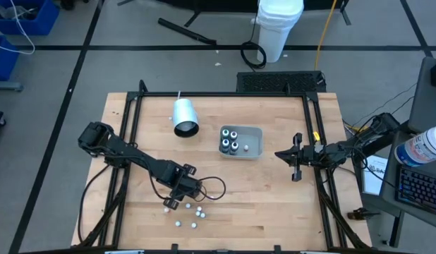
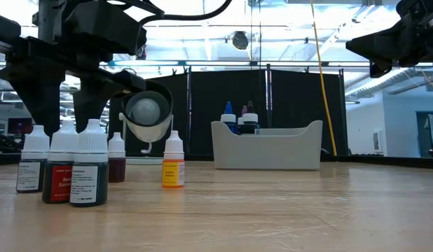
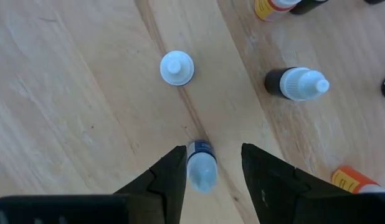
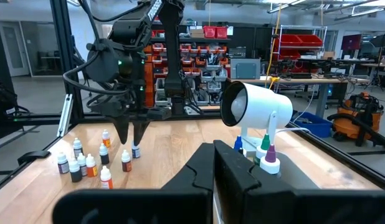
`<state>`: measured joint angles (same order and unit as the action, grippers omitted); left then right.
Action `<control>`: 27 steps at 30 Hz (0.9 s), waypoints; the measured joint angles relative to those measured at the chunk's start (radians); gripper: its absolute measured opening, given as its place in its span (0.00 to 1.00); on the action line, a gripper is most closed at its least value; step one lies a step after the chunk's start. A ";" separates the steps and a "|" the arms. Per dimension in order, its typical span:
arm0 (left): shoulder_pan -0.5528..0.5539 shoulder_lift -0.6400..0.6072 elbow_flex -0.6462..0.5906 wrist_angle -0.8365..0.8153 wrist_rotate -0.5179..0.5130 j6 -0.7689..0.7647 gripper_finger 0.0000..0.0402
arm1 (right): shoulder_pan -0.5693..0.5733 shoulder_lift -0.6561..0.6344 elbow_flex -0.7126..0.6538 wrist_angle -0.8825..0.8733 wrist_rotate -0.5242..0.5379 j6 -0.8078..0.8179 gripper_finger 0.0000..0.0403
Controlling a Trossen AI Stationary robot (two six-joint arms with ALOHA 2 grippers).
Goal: Pick & Place food coloring
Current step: Put the blue food coloring bottle into the gray bin
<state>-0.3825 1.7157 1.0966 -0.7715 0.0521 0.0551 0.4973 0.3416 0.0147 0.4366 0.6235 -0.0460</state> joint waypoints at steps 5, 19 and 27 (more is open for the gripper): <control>0.002 0.000 0.000 0.000 -0.001 0.001 0.39 | 0.000 0.000 0.000 0.000 0.000 0.000 0.00; 0.002 0.000 0.000 0.015 -0.010 0.019 0.39 | 0.000 0.000 0.000 0.000 0.000 0.000 0.00; 0.003 0.000 0.000 0.014 -0.010 -0.014 0.39 | 0.000 0.000 0.000 0.000 0.000 0.000 0.00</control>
<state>-0.3799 1.7153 1.0966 -0.7570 0.0421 0.0412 0.4973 0.3412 0.0147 0.4370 0.6235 -0.0456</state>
